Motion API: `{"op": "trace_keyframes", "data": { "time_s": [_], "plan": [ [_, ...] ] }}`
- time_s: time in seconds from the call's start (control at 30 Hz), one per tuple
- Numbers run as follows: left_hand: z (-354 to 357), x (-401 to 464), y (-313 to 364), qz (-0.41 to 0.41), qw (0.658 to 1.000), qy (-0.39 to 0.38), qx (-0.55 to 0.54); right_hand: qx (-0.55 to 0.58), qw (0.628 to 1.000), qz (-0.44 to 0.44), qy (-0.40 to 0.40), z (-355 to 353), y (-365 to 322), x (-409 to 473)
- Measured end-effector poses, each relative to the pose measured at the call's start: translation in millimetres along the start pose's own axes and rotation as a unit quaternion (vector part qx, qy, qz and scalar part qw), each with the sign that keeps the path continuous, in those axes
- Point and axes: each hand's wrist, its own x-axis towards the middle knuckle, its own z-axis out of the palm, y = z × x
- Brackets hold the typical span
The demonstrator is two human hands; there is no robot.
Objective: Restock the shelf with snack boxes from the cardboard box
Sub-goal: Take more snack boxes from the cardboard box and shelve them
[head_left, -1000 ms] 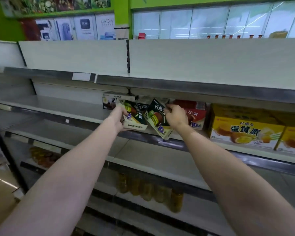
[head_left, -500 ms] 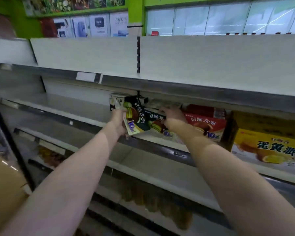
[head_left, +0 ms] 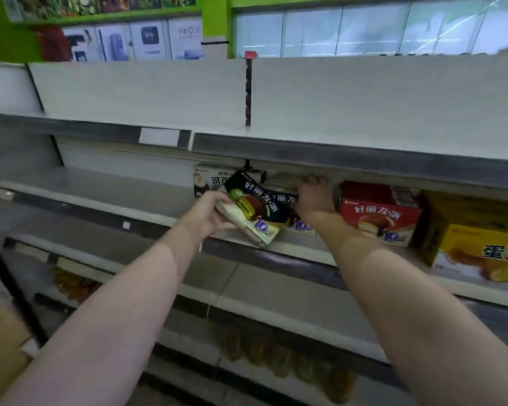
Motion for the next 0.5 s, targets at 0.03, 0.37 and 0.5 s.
{"op": "trace_keyframes", "data": {
  "time_s": [0.03,0.37,0.5],
  "plan": [
    [-1.5,2.6,-1.2,-0.007,1.000,-0.011,-0.006,0.009,1.000,0.017,-0.002,-0.5,-1.3,-1.2],
    [29.5,21.2,-19.3,-0.027,0.994,-0.092,0.042,0.064,0.981,0.181,0.012,-25.1,24.5,-30.7],
    [20.2,35.9,-19.1,0.038,0.970,-0.038,0.236,0.091,0.975,0.200,-0.029,-32.9,27.0,-42.6]
  ]
}}
